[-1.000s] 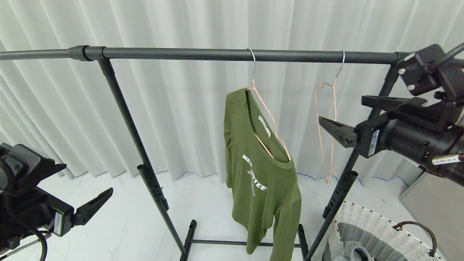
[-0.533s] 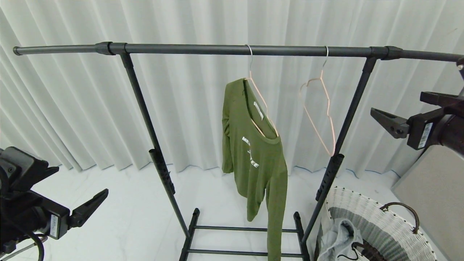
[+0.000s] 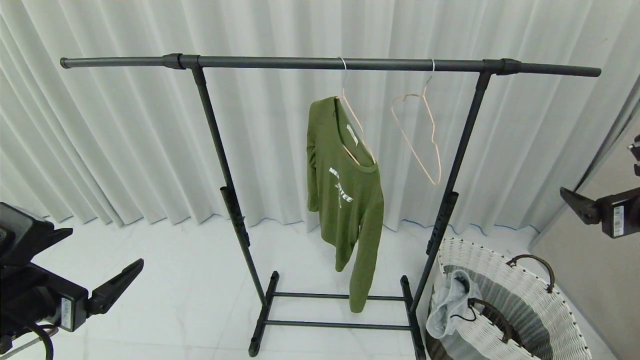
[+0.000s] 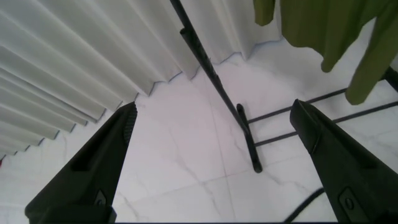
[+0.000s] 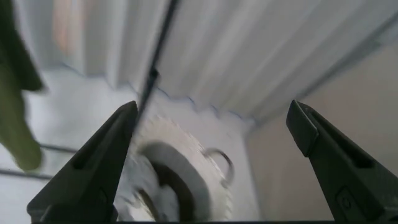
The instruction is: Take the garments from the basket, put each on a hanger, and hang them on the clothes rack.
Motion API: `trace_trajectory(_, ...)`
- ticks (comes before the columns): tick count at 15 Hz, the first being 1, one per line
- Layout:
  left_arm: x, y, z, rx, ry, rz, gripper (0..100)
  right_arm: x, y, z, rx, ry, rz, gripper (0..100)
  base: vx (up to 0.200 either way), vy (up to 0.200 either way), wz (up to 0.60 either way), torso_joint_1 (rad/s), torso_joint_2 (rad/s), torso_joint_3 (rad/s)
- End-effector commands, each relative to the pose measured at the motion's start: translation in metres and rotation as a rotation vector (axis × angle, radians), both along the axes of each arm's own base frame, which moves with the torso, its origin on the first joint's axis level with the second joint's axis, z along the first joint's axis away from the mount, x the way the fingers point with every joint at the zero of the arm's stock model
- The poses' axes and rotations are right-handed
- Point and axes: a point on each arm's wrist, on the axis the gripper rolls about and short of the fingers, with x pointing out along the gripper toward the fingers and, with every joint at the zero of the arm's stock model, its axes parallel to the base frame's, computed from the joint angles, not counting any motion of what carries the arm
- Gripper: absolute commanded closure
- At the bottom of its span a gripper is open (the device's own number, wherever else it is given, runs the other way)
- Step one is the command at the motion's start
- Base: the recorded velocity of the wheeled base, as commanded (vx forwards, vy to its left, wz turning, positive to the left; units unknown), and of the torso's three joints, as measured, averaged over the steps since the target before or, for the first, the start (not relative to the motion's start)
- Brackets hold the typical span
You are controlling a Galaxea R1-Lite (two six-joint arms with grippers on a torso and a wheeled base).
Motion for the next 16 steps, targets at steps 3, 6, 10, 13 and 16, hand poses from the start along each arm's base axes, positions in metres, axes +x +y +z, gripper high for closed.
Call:
trace_trajectory(3,-0.001,0.0,0.0,0.001,-0.004,-0.003,0,-0.006,-0.009,-0.011,-0.014,0.028,-0.044,0,0.0,0.0,0.0,0.0,0.0,0.0)
trace_trajectory(6,-0.001,0.0,0.0,0.001,-0.006,-0.003,0,-0.008,-0.01,-0.014,-0.017,0.036,-0.044,0,0.0,0.0,0.0,0.0,0.0,0.0)
trace_trajectory(10,-0.002,-0.001,0.001,0.001,-0.01,-0.007,0,-0.008,-0.01,-0.015,-0.024,0.042,-0.043,0,0.0,0.0,0.0,-0.014,0.03,0.02)
trace_trajectory(13,-0.002,-0.001,0.001,0.001,-0.01,-0.012,0,-0.008,-0.01,-0.017,-0.025,0.047,-0.043,0,0.0,0.0,0.0,-0.147,0.38,0.219)
trace_trajectory(16,-0.002,-0.004,0.001,-0.036,-0.005,-0.023,0,-0.009,-0.01,-0.019,-0.027,0.056,-0.043,0,0.0,0.0,0.0,-0.185,0.47,0.284)
